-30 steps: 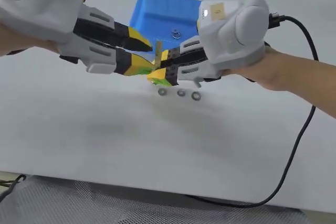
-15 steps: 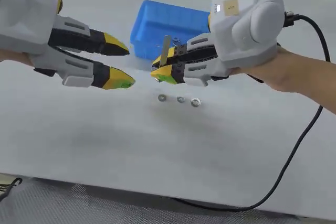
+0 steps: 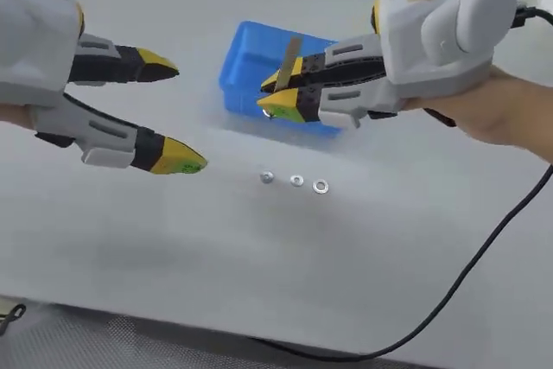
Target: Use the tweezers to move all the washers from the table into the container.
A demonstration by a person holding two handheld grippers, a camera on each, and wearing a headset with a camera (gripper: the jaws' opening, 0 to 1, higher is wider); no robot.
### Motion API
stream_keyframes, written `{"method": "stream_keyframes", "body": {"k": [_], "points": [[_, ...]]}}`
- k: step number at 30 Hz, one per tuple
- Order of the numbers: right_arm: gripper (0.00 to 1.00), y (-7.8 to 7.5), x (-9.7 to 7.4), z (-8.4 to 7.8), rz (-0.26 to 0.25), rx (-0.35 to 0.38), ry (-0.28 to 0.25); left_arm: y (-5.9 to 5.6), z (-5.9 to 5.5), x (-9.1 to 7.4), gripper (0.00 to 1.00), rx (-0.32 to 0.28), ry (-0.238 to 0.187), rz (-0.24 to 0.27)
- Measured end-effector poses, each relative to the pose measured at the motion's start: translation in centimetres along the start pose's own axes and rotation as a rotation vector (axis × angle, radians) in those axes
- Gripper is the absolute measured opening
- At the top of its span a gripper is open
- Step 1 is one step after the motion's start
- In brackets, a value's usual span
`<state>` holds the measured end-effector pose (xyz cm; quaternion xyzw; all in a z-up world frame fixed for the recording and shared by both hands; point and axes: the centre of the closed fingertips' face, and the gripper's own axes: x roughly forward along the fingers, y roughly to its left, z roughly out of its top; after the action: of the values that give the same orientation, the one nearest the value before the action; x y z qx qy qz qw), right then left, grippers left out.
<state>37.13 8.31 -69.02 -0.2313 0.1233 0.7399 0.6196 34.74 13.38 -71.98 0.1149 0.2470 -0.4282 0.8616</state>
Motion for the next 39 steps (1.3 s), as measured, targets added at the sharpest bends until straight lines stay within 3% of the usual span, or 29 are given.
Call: {"method": "stream_keyframes", "body": {"k": [5, 12, 15, 19, 24, 31, 39], "points": [[0.09, -1.3, -0.7, 0.8, -0.017, -0.005, -0.005, 0.2, -0.6, -0.2, 0.79, -0.019, -0.005, 0.016], [0.09, -4.6, -1.1, -0.1, -0.054, -0.012, 0.011, 0.2, -1.3, -0.3, 0.84, -0.047, 0.001, 0.025], [0.09, -5.8, -1.2, -0.4, -0.083, 0.001, 0.012, 0.5, -1.4, -0.4, 0.91, -0.055, -0.009, 0.048], [0.09, -7.6, -1.2, -1.2, -0.114, 0.038, 0.0, 0.8, -1.4, -0.5, 0.96, -0.08, -0.026, 0.069], [0.09, -9.0, -0.3, -3.2, -0.128, 0.059, 0.034, -0.1, -1.9, -0.6, 0.99, -0.086, -0.001, 0.067], [0.09, -9.3, 1.6, -5.8, -0.106, 0.067, 0.086, 0.2, -2.9, -1.0, 0.99, -0.123, 0.009, 0.089], [0.09, -9.5, 2.8, -7.2, -0.111, 0.106, 0.071, 0.2, -3.4, -1.1, 0.99, -0.134, 0.024, 0.09]]}}
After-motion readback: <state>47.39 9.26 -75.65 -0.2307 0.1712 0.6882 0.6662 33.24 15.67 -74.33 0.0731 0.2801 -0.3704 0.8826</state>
